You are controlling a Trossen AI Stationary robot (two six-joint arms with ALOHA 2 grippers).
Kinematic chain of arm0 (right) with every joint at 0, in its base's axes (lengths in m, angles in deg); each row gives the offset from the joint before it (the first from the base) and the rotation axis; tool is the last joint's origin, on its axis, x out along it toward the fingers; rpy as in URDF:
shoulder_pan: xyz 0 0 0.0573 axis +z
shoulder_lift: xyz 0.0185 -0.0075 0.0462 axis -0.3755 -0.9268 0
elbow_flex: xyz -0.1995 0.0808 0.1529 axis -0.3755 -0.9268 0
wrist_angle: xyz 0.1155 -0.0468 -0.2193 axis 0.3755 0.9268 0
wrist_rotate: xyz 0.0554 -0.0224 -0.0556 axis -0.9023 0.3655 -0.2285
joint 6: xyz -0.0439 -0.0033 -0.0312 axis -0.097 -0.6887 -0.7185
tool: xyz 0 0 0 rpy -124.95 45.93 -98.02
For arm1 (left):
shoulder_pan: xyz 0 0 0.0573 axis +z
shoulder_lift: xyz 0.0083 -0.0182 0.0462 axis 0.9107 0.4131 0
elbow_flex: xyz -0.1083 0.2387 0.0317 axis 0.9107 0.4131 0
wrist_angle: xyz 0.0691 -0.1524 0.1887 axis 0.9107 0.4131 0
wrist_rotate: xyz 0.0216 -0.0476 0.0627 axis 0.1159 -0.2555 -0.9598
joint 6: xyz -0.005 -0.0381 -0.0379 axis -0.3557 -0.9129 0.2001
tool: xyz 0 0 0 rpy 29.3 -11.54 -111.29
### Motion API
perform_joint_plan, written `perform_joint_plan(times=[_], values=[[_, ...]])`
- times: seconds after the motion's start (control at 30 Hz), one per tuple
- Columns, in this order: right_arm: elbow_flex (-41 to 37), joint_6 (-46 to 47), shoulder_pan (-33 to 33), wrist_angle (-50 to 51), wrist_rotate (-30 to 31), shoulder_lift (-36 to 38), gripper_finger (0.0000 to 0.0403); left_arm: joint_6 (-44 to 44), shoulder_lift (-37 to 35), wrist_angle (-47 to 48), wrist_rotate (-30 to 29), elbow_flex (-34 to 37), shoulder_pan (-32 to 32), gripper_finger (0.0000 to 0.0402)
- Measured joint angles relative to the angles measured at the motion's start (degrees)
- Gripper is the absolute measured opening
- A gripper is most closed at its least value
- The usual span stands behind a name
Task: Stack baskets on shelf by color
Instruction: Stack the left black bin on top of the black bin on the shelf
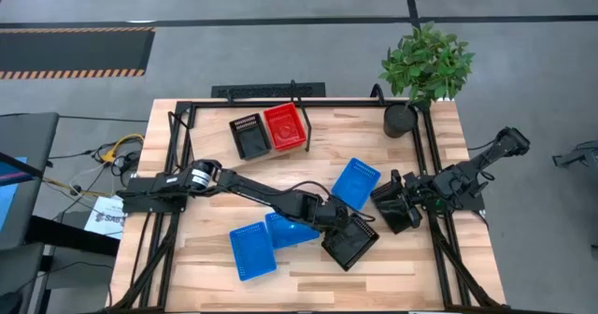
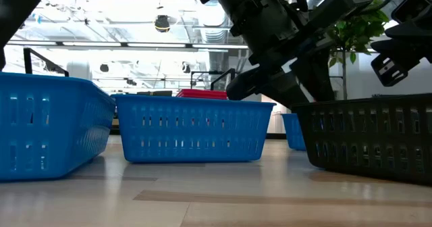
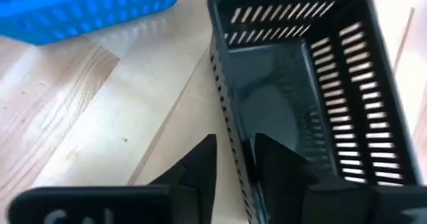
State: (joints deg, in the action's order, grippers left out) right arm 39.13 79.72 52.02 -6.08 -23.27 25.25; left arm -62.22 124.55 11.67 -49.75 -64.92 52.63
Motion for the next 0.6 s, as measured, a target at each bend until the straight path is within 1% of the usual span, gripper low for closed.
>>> perform_joint_plan(times=[0.33,0.53,0.6], values=[[0.0,-0.02,0.0,0.0,0.0,0.0,0.0134,0.6,0.01,-0.45,0.44,0.0,-0.02,0.0009],[0.0,-0.02,-0.01,0.0,-0.01,0.0,0.0134,1.12,0.01,-0.42,-1.32,-0.03,0.02,0.0002],[0.0,-0.02,-0.01,0.0,-0.01,0.0,0.0134,1.28,-0.15,1.04,-1.16,-0.63,0.15,0.0001]])
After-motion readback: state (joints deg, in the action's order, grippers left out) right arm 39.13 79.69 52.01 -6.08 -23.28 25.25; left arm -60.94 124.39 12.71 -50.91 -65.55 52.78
